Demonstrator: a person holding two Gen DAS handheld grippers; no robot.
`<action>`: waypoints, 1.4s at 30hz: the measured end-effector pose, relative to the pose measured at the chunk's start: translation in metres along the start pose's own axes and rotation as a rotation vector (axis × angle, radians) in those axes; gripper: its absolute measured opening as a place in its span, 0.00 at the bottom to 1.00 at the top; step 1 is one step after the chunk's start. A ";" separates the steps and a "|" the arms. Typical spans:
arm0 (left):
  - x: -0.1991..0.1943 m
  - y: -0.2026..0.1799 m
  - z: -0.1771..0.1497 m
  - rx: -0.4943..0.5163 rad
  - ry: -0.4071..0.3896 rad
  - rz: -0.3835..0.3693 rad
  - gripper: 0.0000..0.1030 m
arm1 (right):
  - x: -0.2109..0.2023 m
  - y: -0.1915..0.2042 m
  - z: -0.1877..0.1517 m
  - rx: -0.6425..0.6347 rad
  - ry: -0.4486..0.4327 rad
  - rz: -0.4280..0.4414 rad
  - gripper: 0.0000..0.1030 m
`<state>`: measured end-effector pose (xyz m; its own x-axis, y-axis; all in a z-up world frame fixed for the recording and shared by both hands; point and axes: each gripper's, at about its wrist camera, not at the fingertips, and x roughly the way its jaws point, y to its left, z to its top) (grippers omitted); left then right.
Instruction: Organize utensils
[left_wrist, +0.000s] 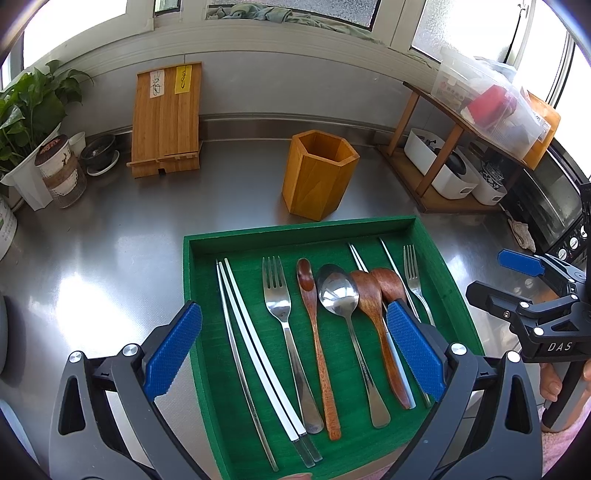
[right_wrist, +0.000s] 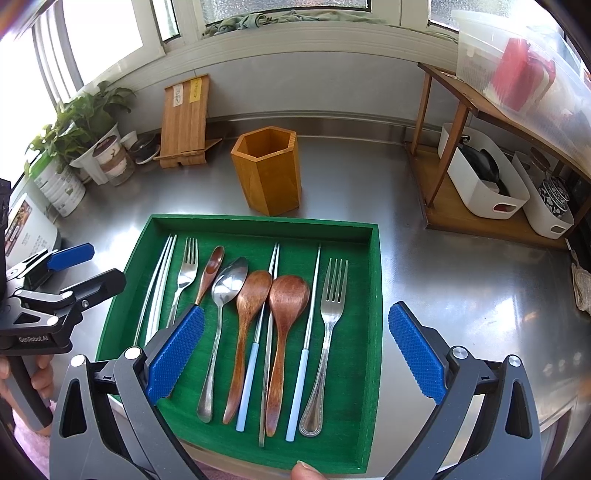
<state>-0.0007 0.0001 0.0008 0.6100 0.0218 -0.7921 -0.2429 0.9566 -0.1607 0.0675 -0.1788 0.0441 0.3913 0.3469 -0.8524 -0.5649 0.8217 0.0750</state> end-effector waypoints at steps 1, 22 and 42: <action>0.000 0.000 0.000 0.000 0.000 0.000 0.92 | 0.000 0.000 0.000 -0.002 0.000 0.001 0.97; 0.002 0.001 0.000 0.002 0.000 0.000 0.92 | 0.001 0.004 0.003 -0.012 0.000 -0.004 0.97; 0.001 0.000 0.000 0.003 0.001 -0.001 0.92 | 0.001 0.004 0.003 -0.007 0.000 0.006 0.97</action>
<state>-0.0003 0.0004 0.0004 0.6098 0.0207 -0.7923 -0.2403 0.9574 -0.1599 0.0678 -0.1735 0.0451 0.3884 0.3517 -0.8518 -0.5723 0.8165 0.0762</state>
